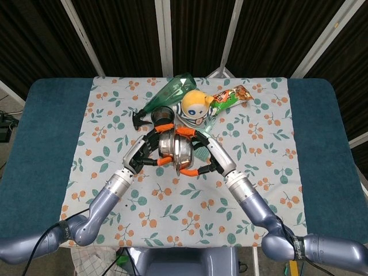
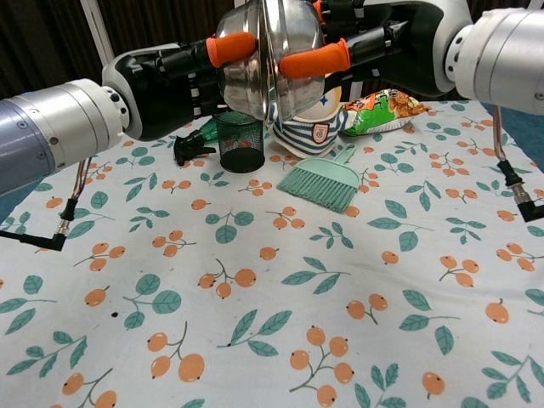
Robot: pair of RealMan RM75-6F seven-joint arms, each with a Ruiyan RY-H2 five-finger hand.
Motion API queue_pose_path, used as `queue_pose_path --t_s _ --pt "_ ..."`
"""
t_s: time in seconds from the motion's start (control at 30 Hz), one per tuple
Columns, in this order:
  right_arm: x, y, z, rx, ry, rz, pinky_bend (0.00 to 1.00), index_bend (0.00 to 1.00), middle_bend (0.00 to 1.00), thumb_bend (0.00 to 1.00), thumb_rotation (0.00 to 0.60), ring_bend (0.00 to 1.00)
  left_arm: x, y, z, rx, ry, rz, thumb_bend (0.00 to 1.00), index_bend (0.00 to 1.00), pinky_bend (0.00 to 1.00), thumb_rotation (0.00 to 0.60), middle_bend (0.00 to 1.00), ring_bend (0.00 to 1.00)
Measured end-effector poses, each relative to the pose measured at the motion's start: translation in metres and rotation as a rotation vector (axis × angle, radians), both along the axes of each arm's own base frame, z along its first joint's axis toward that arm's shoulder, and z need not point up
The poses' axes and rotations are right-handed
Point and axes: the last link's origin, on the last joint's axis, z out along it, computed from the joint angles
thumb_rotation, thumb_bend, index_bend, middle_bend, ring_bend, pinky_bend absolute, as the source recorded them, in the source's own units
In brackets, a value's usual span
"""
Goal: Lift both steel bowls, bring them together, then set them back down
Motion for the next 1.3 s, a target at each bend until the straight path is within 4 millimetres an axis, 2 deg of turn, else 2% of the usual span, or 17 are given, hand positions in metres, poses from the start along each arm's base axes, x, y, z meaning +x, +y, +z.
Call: queue_pose_path --t_s 0.43,0.6,1.0,1.3 --pt "-0.010 -0.007 0.011 -0.018 -0.008 -0.040 0.34 0.36 0.26 0.07 0.600 0.38 -0.010 0.003 0.015 0.027 0.003 0.016 0.15 0.50 0.44 0.600 0.41 0.22" --pt "-0.009 -0.006 0.008 -0.001 -0.011 -0.034 0.34 0.36 0.26 0.06 0.600 0.37 -0.010 0.001 0.011 0.011 0.004 0.013 0.14 0.50 0.44 0.600 0.41 0.22" --pt "0.005 0.004 -0.006 0.036 -0.003 -0.005 0.34 0.36 0.26 0.06 0.600 0.38 0.008 -0.008 -0.012 -0.039 -0.020 -0.023 0.15 0.50 0.44 0.600 0.41 0.22" --pt "-0.002 -0.004 0.001 0.010 -0.008 -0.043 0.34 0.36 0.26 0.07 0.600 0.38 0.001 -0.003 -0.003 -0.005 -0.025 -0.004 0.15 0.50 0.44 0.600 0.41 0.22"
